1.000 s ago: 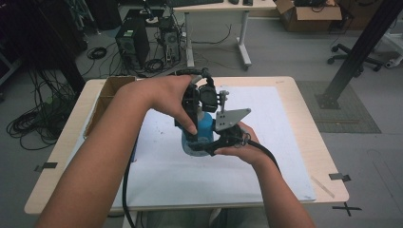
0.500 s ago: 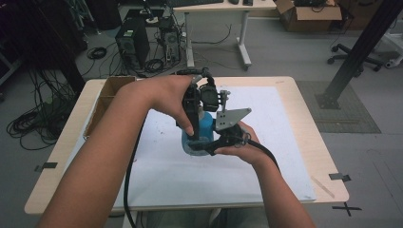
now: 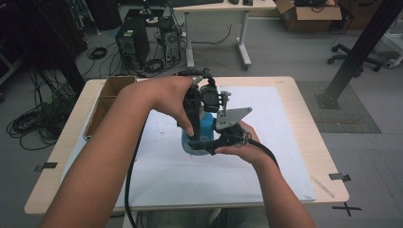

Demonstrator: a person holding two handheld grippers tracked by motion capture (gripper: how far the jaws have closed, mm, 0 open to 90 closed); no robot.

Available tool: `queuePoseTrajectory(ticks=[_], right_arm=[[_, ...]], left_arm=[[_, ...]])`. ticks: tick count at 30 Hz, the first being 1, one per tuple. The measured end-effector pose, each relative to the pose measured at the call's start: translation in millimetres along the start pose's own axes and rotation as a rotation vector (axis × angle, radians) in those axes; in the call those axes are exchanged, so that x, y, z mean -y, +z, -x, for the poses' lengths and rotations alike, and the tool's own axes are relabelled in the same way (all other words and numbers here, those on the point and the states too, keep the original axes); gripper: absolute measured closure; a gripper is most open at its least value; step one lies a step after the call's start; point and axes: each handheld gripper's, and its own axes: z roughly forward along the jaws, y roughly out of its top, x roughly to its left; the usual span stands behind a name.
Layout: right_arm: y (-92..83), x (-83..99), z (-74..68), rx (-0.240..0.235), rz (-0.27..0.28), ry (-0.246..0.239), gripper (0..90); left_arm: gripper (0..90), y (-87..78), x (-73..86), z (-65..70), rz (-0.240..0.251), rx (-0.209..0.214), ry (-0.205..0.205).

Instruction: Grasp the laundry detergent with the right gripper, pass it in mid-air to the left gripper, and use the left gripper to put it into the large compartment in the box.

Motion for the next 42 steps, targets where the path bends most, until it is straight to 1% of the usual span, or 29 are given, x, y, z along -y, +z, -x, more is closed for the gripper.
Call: queuePoseTrajectory(ticks=[1, 4, 5, 18, 22, 23, 26, 27, 28, 30, 31, 33, 40, 41, 42], right_arm=[[0.1, -0.1, 0.3, -0.001, 0.0, 0.0, 44.3], [0.5, -0.2, 0.4, -0.001, 0.001, -0.002, 44.3], [0.8, -0.2, 0.4, 0.0, 0.0, -0.006, 44.3], [1.0, -0.2, 0.1, 0.001, 0.001, -0.005, 44.3], [0.9, -0.1, -0.1, 0.003, -0.001, -0.004, 44.3], [1.0, -0.2, 0.3, 0.004, -0.001, -0.013, 44.3], [1.0, -0.4, 0.1, 0.003, -0.001, -0.013, 44.3], [1.0, -0.4, -0.1, 0.004, -0.003, -0.013, 44.3], [1.3, -0.6, -0.9, 0.001, 0.001, -0.002, 44.3], [1.5, -0.5, -0.9, 0.001, 0.001, -0.005, 44.3], [1.6, -0.6, -1.4, -0.001, 0.003, 0.001, 44.3], [1.8, -0.8, -1.6, -0.001, 0.003, 0.001, 44.3], [2.5, -0.8, -1.7, 0.0, 0.002, -0.004, 44.3], [2.7, -1.2, -2.3, 0.0, 0.003, -0.001, 44.3], [2.0, -2.6, -5.5, -0.007, -0.003, 0.054, 44.4]], left_arm=[[14.0, -0.2, -0.2, 0.4, 0.005, 0.005, 0.008], [17.4, -0.7, -0.7, 0.8, 0.01, 0.006, 0.014], [21.2, -1.0, -1.1, 1.3, 0.009, 0.015, 0.022], [29.1, -0.1, -1.9, 2.3, 0.007, 0.022, 0.03], [33.2, -0.1, -1.8, 2.1, 0.009, 0.021, 0.035], [33.7, -0.1, -1.6, 2.2, 0.013, 0.022, 0.036], [34.8, 0.0, -1.5, 2.4, 0.014, 0.021, 0.035], [34.8, -0.1, -1.8, 2.4, 0.01, 0.022, 0.038], [35.0, 0.1, -1.7, 2.5, 0.012, 0.022, 0.038], [35.0, 0.2, -1.7, 2.6, 0.009, 0.021, 0.039], [35.6, 0.2, -1.6, 2.6, 0.009, 0.021, 0.04], [36.9, 0.6, -1.2, 2.5, 0.012, 0.018, 0.035], [38.2, 0.2, -0.9, 2.3, 0.007, 0.023, 0.044], [38.4, -0.1, -0.5, 2.0, 0.004, 0.029, 0.041], [38.6, -0.4, -0.5, 1.9, 0.004, 0.03, 0.042]])
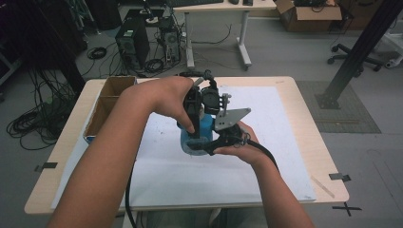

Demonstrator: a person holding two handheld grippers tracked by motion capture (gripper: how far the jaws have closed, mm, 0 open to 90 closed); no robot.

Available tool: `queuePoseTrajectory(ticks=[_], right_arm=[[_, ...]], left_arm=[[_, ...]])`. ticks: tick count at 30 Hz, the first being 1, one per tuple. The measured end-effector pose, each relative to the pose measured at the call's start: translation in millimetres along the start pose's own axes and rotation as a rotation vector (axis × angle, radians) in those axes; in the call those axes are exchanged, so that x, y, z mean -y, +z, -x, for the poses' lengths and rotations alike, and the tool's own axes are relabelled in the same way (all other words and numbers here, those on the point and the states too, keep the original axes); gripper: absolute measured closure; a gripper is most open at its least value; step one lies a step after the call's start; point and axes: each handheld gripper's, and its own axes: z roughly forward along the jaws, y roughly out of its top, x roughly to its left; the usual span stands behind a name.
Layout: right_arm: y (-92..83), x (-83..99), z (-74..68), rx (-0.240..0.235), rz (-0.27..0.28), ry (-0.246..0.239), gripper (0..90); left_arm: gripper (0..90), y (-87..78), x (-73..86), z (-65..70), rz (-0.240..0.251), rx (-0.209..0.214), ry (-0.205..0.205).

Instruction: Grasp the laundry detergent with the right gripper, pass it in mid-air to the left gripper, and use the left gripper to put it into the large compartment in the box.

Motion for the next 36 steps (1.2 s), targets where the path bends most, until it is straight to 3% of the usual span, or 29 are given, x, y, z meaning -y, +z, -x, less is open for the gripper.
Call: queuePoseTrajectory(ticks=[1, 12, 23, 30, 36], right_arm=[[1.3, 0.9, 3.9, 0.009, 0.01, -0.065, 44.3], [2.1, -0.4, 2.7, -0.01, 0.039, -0.048, 43.7], [4.2, 2.0, 2.1, 0.0, 0.064, -0.046, 42.0], [5.3, 3.1, 0.1, 0.0, 0.068, -0.016, 23.2], [3.1, 6.0, 0.7, 0.038, 0.058, -0.007, 6.5]], left_arm=[[38.7, 0.0, 0.0, 0.0, 0.0, 0.0, 0.0], [39.2, -5.0, 1.0, -2.1, -0.006, 0.024, 0.003], [39.3, -5.1, 0.0, -3.7, -0.014, 0.031, 0.002], [39.2, -4.1, -1.5, -4.9, -0.017, 0.036, -0.006], [39.2, -4.6, -1.7, -5.8, -0.02, 0.037, -0.018]])
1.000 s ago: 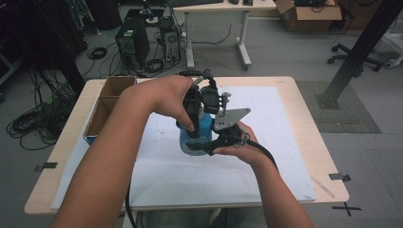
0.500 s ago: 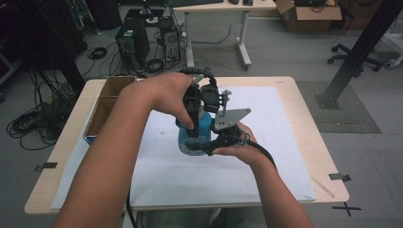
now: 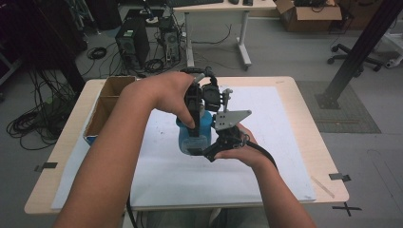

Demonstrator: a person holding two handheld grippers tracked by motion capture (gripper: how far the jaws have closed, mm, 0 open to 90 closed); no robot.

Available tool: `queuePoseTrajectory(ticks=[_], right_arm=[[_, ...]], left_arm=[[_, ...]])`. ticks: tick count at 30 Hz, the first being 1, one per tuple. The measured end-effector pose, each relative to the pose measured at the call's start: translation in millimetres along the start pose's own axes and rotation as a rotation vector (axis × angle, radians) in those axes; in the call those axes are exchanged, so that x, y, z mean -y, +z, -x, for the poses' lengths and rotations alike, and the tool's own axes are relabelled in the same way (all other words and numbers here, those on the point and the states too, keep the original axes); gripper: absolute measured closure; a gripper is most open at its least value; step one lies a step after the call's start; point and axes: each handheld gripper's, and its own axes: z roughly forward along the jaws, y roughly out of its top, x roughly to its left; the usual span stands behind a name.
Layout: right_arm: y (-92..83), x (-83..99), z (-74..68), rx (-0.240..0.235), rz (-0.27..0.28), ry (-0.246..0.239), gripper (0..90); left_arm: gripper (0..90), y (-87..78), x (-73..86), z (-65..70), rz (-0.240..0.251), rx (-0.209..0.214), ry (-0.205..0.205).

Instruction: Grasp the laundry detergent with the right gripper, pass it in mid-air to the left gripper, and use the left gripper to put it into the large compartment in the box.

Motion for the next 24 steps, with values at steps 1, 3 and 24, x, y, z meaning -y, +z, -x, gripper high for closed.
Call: queuePoseTrajectory(ticks=[1, 3, 24], right_arm=[[-0.7, 0.6, 0.6, 0.002, -0.011, 0.001, 2.3], [-1.6, 1.0, 0.7, -0.004, -0.013, 0.0, 0.0], [-26.7, -3.3, 5.1, 0.058, -0.135, -0.053, 0.2]], left_arm=[[39.2, -0.3, 0.5, -1.4, -0.006, 0.002, 0.006], [39.2, -0.1, 0.8, -1.6, -0.004, 0.001, 0.002], [39.1, 4.0, 9.3, -5.9, -0.017, 0.008, -0.069]])
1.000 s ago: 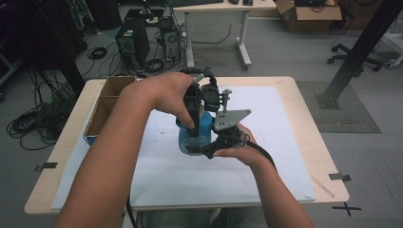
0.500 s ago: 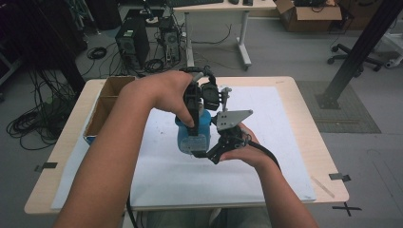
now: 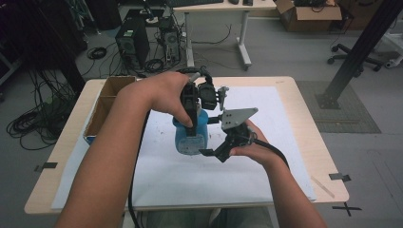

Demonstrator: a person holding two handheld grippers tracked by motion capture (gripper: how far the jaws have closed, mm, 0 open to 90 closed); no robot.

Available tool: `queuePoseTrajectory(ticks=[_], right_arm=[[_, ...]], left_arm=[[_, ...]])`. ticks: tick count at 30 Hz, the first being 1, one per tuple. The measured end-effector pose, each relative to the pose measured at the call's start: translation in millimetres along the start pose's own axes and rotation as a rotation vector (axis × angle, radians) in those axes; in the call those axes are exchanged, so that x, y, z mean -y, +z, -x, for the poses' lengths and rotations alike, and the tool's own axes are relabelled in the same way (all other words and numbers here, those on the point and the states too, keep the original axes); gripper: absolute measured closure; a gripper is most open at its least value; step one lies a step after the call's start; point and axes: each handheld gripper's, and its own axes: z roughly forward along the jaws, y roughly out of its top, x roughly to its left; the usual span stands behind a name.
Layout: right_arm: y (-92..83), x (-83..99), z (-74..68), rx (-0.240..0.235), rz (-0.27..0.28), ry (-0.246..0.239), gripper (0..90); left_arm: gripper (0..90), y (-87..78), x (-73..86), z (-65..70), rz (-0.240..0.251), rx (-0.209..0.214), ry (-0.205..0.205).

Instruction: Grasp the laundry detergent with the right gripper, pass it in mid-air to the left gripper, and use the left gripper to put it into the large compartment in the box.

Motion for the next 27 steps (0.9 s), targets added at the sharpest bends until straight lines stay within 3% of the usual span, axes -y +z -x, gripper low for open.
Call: queuePoseTrajectory(ticks=[8, 13, 17, 21, 27], right_arm=[[-29.8, -0.1, 3.2, 0.049, -0.068, -0.02, 0.3], [-44.0, 1.0, 4.7, 0.072, -0.099, -0.027, 0.3], [-53.4, 0.1, 4.7, 0.084, -0.125, -0.037, 0.3], [-64.3, -2.4, 5.9, 0.09, -0.15, -0.059, 0.3], [-70.4, -4.1, 7.2, 0.092, -0.184, -0.072, 0.5]], left_arm=[[39.0, 3.4, 5.0, -3.8, 0.028, 0.003, -0.043], [38.9, 7.8, 0.0, -0.4, -0.007, 0.003, -0.084], [38.9, 9.7, -1.6, 0.3, -0.022, -0.002, -0.143], [38.9, 7.2, 1.2, -2.1, 0.014, -0.019, -0.25], [38.9, 2.6, 2.2, -1.9, 0.043, -0.059, -0.341]])
